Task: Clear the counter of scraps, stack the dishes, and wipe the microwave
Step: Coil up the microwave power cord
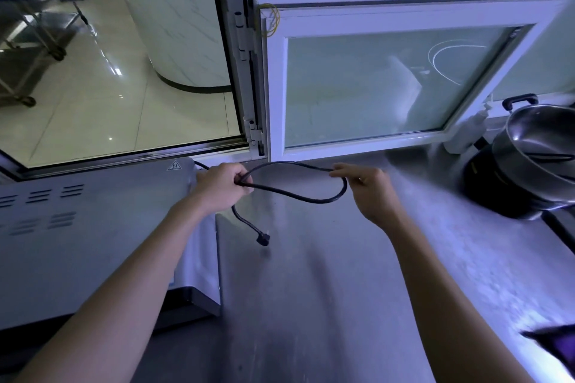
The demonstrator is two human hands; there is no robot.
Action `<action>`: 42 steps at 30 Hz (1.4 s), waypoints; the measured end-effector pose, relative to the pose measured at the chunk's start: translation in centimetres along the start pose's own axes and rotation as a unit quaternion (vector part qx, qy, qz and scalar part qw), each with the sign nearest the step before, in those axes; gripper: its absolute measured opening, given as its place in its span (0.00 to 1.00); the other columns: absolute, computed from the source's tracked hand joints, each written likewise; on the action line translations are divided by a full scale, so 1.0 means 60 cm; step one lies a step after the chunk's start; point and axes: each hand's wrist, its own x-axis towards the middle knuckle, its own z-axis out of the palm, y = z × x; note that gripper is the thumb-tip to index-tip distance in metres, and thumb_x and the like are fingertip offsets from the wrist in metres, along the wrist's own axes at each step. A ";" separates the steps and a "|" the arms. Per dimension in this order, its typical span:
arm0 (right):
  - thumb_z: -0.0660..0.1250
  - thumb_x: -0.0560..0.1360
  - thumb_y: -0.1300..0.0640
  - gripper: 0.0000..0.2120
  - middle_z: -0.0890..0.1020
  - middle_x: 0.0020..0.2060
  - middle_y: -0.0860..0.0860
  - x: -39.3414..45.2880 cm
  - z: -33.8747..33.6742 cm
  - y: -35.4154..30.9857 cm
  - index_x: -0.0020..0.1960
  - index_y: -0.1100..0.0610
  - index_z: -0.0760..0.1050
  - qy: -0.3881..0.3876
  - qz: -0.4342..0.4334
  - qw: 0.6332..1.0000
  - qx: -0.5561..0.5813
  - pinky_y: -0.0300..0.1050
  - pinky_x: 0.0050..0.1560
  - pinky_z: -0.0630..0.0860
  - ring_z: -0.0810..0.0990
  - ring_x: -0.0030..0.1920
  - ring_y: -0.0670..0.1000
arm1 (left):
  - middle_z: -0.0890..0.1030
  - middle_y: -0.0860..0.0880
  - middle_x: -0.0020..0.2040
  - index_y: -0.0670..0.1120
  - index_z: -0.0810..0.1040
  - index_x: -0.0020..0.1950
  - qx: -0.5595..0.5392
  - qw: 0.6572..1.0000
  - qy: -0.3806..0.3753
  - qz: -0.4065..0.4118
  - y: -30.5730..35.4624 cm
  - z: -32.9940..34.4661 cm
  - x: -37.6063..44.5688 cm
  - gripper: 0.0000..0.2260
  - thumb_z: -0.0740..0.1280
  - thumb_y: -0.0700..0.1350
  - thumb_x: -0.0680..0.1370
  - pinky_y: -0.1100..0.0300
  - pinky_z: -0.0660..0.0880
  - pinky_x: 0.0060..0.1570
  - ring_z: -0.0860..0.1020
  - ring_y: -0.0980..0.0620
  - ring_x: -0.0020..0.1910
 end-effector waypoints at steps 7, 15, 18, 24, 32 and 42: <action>0.63 0.78 0.65 0.18 0.83 0.58 0.38 -0.009 -0.027 -0.033 0.58 0.48 0.84 -0.062 0.045 0.996 0.050 0.29 0.59 0.70 0.77 0.60 0.35 | 0.80 0.59 0.42 0.53 0.77 0.43 0.004 1.000 -0.019 -0.014 0.042 0.027 -0.021 0.06 0.73 0.45 0.74 0.47 0.71 0.62 0.79 0.49 0.50; 0.68 0.76 0.69 0.21 0.77 0.64 0.41 -0.037 -0.002 -0.030 0.63 0.49 0.81 -0.052 0.037 0.992 0.109 0.27 0.56 0.73 0.80 0.58 0.38 | 0.83 0.57 0.44 0.53 0.78 0.49 -0.043 0.999 -0.014 0.009 0.063 0.038 -0.036 0.10 0.73 0.42 0.72 0.48 0.70 0.64 0.80 0.51 0.51; 0.69 0.76 0.68 0.23 0.74 0.69 0.46 -0.044 0.009 -0.026 0.68 0.50 0.77 -0.065 0.019 0.997 0.023 0.39 0.64 0.75 0.78 0.63 0.49 | 0.83 0.57 0.44 0.53 0.79 0.49 -0.033 0.999 -0.007 0.034 0.064 0.049 -0.045 0.10 0.72 0.40 0.72 0.48 0.70 0.64 0.80 0.51 0.50; 0.71 0.78 0.56 0.28 0.65 0.77 0.49 -0.042 0.016 -0.036 0.76 0.47 0.68 -0.132 -0.025 0.981 -0.142 0.46 0.71 0.62 0.64 0.75 0.53 | 0.85 0.57 0.43 0.52 0.81 0.49 -0.056 0.996 0.015 0.065 0.048 0.064 -0.061 0.09 0.71 0.38 0.75 0.48 0.73 0.61 0.83 0.56 0.50; 0.76 0.66 0.36 0.43 0.58 0.78 0.37 -0.022 0.020 -0.081 0.77 0.37 0.61 -0.280 -0.027 0.953 -0.107 0.52 0.78 0.52 0.48 0.79 0.41 | 0.86 0.56 0.41 0.52 0.84 0.47 -0.012 0.993 0.030 0.113 0.041 0.064 -0.067 0.06 0.69 0.43 0.78 0.47 0.73 0.62 0.84 0.53 0.46; 0.78 0.64 0.36 0.58 0.51 0.81 0.46 -0.014 0.067 -0.068 0.82 0.48 0.48 -0.358 -0.059 0.901 -0.238 0.54 0.78 0.43 0.44 0.80 0.49 | 0.85 0.58 0.42 0.52 0.84 0.48 0.006 0.991 0.031 0.133 0.032 0.070 -0.065 0.09 0.68 0.39 0.77 0.51 0.75 0.58 0.83 0.55 0.47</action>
